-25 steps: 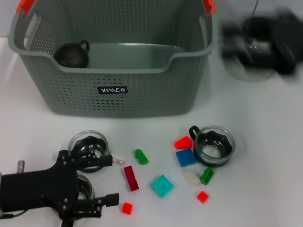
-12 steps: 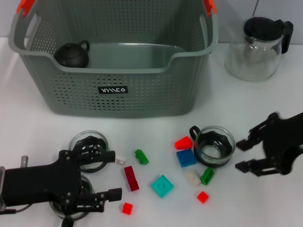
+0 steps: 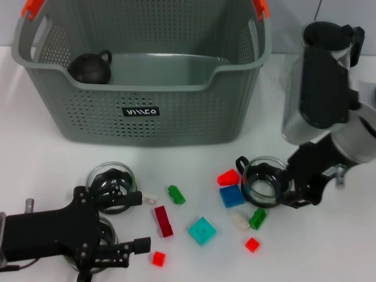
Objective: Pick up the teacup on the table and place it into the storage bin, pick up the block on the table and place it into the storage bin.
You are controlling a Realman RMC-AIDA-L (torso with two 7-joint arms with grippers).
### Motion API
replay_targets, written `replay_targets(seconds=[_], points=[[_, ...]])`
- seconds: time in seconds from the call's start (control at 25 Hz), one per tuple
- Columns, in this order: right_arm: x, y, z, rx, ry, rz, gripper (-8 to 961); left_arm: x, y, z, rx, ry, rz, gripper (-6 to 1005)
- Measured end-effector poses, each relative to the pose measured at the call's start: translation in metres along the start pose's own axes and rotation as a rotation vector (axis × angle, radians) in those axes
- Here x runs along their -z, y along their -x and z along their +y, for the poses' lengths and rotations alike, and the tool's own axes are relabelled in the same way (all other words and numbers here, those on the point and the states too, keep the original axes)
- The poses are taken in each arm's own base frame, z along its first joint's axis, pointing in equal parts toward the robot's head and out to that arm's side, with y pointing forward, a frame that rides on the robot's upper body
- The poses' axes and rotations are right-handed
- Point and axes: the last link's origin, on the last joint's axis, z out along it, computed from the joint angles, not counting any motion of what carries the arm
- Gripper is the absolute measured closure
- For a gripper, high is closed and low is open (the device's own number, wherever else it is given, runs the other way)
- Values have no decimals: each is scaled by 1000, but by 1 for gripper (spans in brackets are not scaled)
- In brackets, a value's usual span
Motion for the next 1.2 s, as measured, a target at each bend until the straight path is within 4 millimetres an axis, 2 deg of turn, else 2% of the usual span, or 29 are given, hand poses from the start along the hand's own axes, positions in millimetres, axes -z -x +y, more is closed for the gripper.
replay_targets(seconds=[0.28, 0.6, 1.12, 1.2], points=[[-30, 8, -3, 18, 33, 45, 518, 0, 3, -2, 5, -18, -7, 159], [-47, 5, -5, -1, 55, 47, 564, -1, 4, -3, 5, -24, -11, 159], [-48, 6, -4, -17, 68, 9, 639, 0, 4, -3, 4, -26, -11, 159], [-46, 5, -3, -22, 79, 5, 727, 0, 4, -3, 4, -27, -11, 159]])
